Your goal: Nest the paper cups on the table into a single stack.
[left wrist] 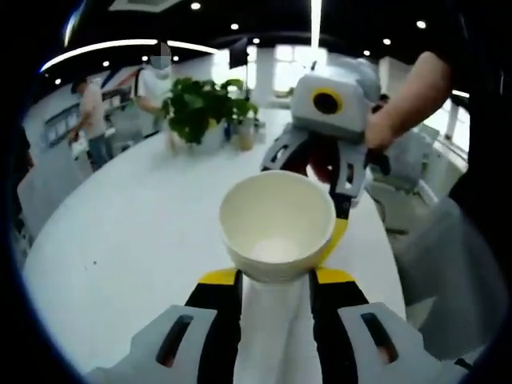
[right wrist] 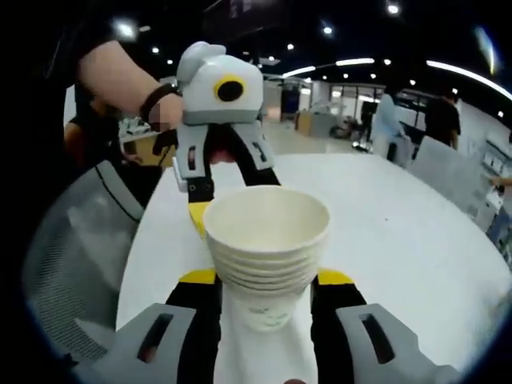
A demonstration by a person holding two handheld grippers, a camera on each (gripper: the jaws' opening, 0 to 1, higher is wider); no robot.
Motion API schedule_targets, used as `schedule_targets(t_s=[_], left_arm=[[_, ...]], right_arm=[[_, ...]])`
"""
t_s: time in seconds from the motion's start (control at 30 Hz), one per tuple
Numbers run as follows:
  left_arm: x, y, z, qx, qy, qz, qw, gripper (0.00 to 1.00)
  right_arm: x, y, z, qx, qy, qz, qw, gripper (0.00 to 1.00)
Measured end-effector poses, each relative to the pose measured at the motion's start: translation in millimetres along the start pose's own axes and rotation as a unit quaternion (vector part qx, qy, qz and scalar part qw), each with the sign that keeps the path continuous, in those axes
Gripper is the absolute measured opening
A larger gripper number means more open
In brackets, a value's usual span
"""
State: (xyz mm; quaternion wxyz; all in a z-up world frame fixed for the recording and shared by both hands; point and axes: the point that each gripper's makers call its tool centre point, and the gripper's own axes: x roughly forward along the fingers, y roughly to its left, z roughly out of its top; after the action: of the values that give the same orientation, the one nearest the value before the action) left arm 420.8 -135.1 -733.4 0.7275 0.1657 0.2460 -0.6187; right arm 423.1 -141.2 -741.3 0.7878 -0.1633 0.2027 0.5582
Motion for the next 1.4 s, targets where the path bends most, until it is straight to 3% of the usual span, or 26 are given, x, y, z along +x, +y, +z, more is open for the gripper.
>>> schedule_targets(t_s=[0.3,0.73,1.07,1.4], left_arm=[[15.4,31.2,-6.4,-0.013,0.006,0.007,0.9999,0.32],[34.2,55.0,-24.0,-0.022,0.026,0.012,0.9994,0.32],[48.7,58.2,-30.8,-0.016,0.045,0.017,0.9987,0.32],[52.3,57.7,-30.3,-0.015,0.043,0.025,0.9987,0.32]], right_arm=[[17.8,-31.8,-11.2,0.012,0.004,-0.004,0.9999,0.42],[37.4,-51.9,-32.6,0.024,0.003,-0.002,0.9997,0.42],[41.1,-57.9,-49.5,0.032,0.005,-0.018,0.9993,0.43],[39.6,-60.1,-55.1,0.048,0.002,-0.034,0.9983,0.44]])
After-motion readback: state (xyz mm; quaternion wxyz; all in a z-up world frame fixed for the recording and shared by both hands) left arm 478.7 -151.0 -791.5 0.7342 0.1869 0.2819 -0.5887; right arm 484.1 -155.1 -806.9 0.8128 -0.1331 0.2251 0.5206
